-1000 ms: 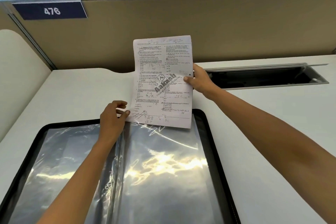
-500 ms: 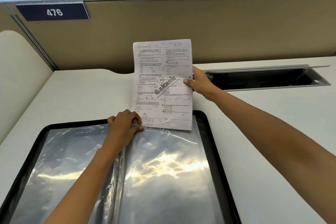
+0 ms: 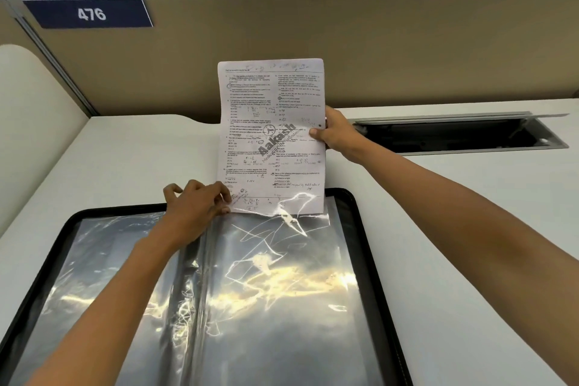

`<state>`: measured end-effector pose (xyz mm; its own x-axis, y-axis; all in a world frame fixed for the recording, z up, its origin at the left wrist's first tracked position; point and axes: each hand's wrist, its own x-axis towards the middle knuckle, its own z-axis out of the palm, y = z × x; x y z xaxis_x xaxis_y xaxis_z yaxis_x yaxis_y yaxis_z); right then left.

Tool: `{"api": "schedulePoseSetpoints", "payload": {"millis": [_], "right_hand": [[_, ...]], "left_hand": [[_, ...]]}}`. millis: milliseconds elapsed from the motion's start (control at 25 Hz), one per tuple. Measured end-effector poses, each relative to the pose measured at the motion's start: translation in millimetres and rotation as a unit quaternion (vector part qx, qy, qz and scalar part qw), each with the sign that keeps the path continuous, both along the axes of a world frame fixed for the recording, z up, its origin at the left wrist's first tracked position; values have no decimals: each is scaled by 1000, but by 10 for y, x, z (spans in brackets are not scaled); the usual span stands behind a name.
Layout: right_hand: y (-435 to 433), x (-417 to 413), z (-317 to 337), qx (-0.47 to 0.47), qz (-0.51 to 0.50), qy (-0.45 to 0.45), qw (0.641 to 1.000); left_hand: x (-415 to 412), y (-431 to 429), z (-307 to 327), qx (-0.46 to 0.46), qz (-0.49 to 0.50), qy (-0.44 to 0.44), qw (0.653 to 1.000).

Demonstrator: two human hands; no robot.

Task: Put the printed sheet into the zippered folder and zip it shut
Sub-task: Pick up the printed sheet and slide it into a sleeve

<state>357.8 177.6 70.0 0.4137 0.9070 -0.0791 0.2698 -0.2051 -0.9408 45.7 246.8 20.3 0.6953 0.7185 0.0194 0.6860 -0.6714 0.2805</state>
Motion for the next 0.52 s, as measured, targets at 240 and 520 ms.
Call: {"api": "schedulePoseSetpoints", "payload": {"millis": [240, 520], "right_hand": [[211, -77, 236, -74, 7, -21, 997], [363, -100, 394, -129, 23, 8, 991]], "left_hand": [[41, -18, 16, 16, 34, -31, 999], [-41, -25, 20, 22, 44, -89, 995]]}}
